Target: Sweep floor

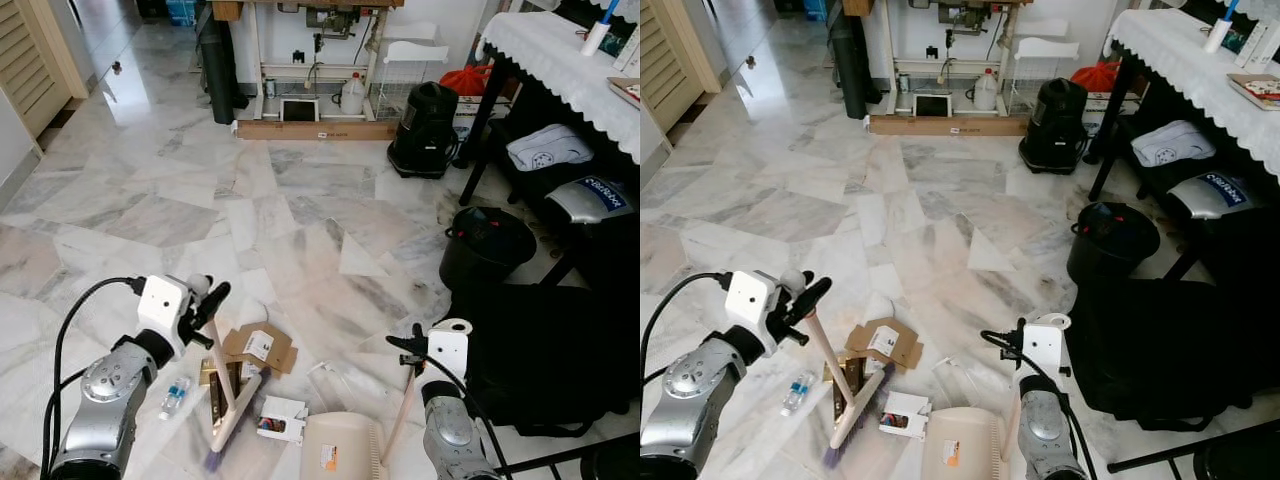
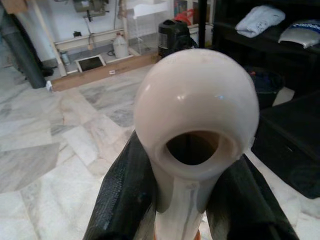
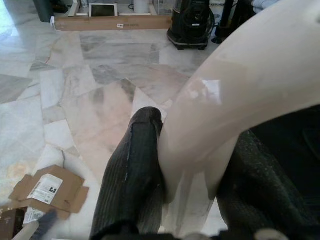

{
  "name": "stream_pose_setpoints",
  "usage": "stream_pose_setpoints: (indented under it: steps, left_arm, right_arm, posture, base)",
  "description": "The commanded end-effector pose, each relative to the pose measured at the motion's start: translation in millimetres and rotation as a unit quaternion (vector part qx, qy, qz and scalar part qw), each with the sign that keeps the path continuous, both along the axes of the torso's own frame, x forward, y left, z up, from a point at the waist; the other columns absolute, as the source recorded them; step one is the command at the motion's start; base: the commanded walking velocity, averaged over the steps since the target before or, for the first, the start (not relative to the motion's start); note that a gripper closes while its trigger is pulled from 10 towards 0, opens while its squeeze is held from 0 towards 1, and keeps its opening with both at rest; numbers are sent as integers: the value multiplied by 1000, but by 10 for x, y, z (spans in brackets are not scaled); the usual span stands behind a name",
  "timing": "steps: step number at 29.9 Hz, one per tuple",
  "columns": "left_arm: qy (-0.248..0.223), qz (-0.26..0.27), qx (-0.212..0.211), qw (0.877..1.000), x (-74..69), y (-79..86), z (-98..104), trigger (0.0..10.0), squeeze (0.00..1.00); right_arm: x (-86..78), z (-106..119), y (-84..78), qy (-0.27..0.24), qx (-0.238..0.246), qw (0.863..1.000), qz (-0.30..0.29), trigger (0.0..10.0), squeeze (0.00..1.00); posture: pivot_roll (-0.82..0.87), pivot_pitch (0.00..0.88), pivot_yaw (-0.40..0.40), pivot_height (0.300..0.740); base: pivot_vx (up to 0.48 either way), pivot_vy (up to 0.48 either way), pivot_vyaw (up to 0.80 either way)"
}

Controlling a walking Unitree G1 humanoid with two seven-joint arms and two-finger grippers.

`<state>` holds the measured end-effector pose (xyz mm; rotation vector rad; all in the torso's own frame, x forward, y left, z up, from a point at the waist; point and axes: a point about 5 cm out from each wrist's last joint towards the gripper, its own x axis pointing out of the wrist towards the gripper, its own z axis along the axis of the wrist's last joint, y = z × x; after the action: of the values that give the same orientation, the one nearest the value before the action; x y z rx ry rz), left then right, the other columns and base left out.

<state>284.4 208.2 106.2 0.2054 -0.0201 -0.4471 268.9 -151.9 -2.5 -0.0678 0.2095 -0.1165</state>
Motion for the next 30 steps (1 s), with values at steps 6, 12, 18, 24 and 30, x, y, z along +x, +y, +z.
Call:
stream_pose_setpoints:
  steps: [6, 12, 18, 24, 30]
  left_arm:
    - [-7, 6, 18, 1000, -17, 16, 63, 10000, 0]
    - [7, -8, 21, 1000, -37, -28, 3, 10000, 0]
    - [25, -24, 17, 999, -40, -85, -45, 10000, 0]
    - [49, -29, -30, 998, -49, -131, -112, 10000, 0]
    - [53, -15, -84, 995, -12, -129, -120, 10000, 0]
  right_arm:
    - [-27, -53, -34, 22, -9, 1000, -1, 10000, 0]
    - [-19, -50, -19, 22, -8, 1000, 1, 10000, 0]
    - [-12, -44, 3, 21, -7, 1000, 3, 10000, 0]
    - [-12, -48, -1, 23, -6, 1000, 3, 10000, 0]
    - [-11, -47, -16, 23, -6, 1000, 2, 10000, 0]
  posture:
    - [47, 35, -56, 740]
    - [46, 33, -56, 740]
    - [47, 33, -55, 740]
    - [41, 32, -54, 740]
    - [40, 32, -56, 740]
  base:
    - [0, 0, 0]
    - [0, 0, 0]
    - [0, 0, 0]
    - [0, 0, 0]
    - [0, 0, 0]
